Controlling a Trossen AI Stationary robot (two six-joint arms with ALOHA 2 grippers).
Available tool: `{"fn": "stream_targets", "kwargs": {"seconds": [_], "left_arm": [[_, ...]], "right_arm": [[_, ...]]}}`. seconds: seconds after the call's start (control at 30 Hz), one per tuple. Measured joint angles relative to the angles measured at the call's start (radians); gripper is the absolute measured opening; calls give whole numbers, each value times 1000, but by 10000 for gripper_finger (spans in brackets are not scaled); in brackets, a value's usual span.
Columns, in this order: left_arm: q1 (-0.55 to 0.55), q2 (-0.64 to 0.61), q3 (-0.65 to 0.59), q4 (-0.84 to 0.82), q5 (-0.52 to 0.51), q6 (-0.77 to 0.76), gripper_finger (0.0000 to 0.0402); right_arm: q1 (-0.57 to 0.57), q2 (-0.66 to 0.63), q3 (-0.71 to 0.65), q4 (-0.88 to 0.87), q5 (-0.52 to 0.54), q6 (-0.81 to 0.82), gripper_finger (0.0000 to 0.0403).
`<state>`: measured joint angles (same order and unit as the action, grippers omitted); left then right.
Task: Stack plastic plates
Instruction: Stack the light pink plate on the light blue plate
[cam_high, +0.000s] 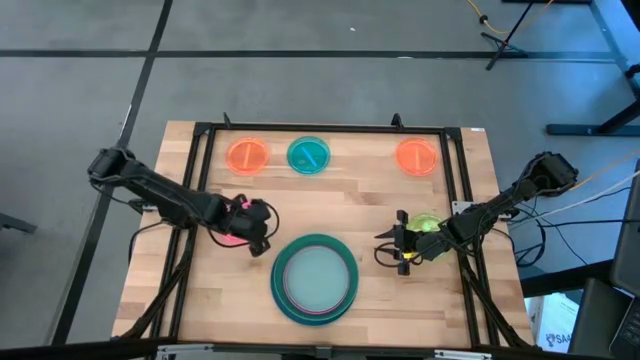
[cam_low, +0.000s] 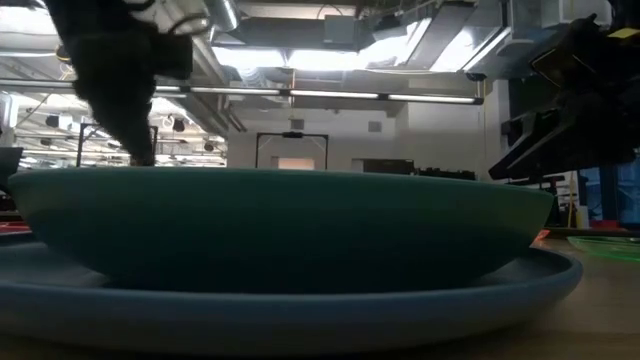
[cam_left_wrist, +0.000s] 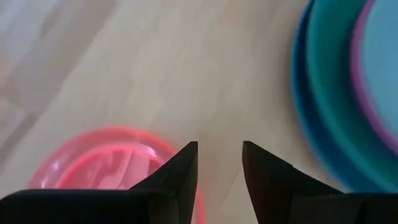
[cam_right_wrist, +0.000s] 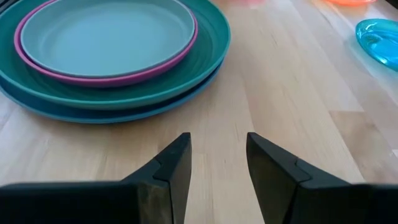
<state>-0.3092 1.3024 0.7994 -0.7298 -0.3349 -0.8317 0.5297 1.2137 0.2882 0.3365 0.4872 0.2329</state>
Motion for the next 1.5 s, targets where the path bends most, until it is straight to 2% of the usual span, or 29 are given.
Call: {"fn": "stream_targets", "kwargs": {"seconds": [0.3,0.4,0.57,1.0,1.2,1.5], "left_arm": [[0,151,0,-20,63,-18,118],[0,212,0,-12,65,-72,118],[4,308,1,-49,66,-70,118],[14,338,5,-94,63,-91,116],[14,340,4,-105,58,-134,84],[14,342,0,-123,44,-127,8]], "right_arm": [[0,0,0,-5,-6,7,144],[0,0,0,-4,-6,6,144],[0,0,0,-2,1,6,144],[0,0,0,3,2,5,144],[0,0,0,2,2,5,144],[0,0,0,2,1,15,144]]}}
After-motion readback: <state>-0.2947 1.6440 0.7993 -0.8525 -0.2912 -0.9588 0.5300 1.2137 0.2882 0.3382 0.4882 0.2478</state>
